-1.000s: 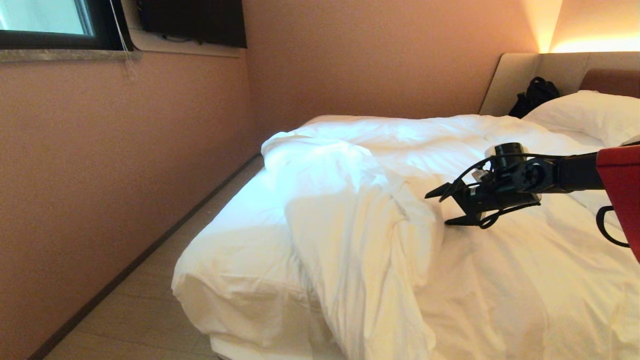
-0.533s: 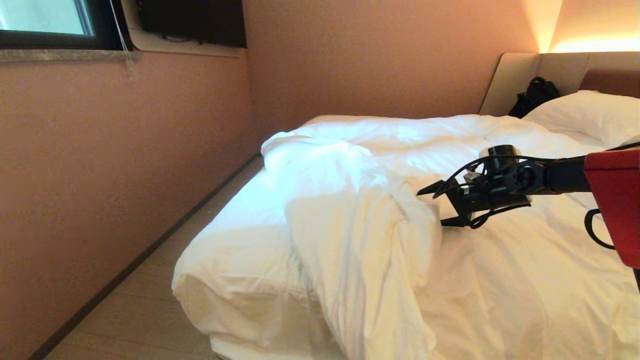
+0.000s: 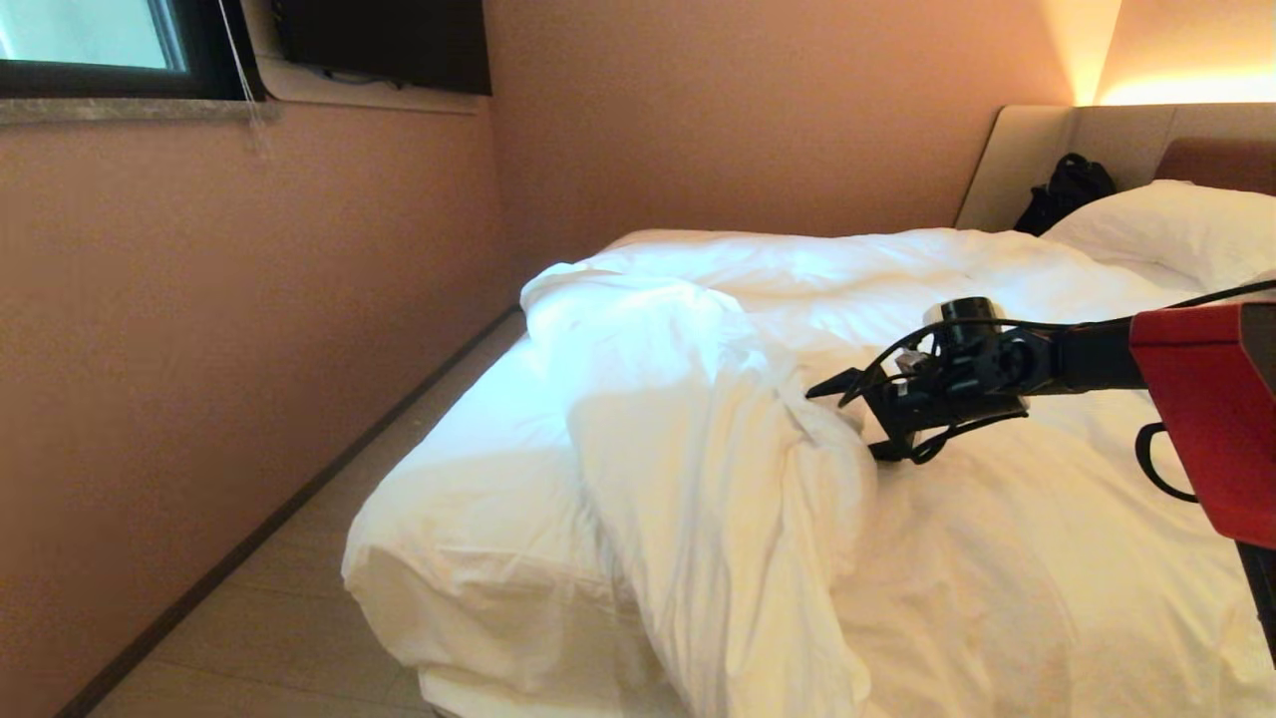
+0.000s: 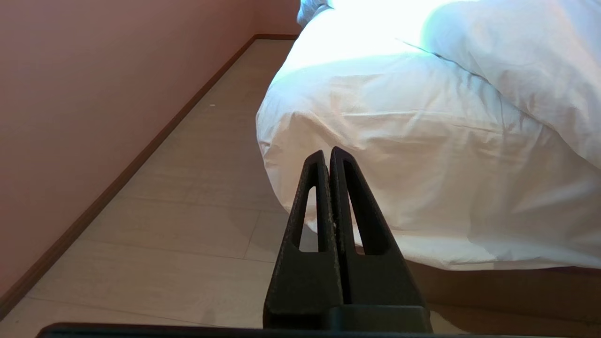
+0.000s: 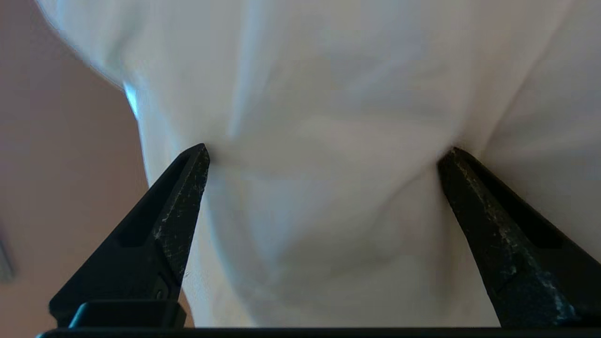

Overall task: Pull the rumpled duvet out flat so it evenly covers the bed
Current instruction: Flatten the corners of the folded blanket

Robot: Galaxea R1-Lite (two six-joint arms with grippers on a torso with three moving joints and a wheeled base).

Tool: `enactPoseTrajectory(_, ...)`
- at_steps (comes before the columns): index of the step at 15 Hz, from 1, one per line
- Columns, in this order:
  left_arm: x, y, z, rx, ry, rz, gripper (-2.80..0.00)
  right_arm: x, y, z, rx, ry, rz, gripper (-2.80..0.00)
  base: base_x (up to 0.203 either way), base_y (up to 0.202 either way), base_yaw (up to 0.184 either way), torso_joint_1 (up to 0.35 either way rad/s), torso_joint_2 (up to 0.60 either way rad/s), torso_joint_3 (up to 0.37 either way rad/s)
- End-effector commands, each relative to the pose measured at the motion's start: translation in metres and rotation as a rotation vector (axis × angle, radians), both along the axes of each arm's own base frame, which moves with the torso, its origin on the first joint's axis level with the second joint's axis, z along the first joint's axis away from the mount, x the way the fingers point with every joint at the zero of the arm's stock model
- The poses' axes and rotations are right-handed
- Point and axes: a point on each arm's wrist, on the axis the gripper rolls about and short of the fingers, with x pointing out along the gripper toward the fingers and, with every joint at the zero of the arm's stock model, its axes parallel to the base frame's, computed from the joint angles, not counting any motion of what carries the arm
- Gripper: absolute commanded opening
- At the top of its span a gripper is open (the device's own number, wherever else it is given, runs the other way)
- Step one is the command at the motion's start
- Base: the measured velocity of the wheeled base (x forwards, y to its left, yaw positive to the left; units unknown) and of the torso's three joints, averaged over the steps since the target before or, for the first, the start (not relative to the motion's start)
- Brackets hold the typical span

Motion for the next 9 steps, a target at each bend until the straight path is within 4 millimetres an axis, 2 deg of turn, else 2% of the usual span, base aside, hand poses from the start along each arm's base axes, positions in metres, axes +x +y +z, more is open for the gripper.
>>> enactPoseTrajectory(1,0.000,0.000,0.000,0.000,0.001,0.000,-2.80,-0.003,0.011,0.004,0.004,0.000,0.023,0.00,0.000,0.000,0.000,0.000,0.00,0.000)
enactPoseTrajectory(8,0.000,0.000,0.000,0.000,0.001,0.000,-2.80,-0.005,0.032,0.006,0.013,-0.002,0.058,0.00,0.000,0.000,0.000,0.000,0.00,0.000)
enactPoseTrajectory(9,0.000,0.000,0.000,0.000,-0.001,0.000,-2.80,-0.005,0.032,0.006,0.014,-0.002,0.058,-2.80,0.000,0.000,0.000,0.000,0.00,0.000)
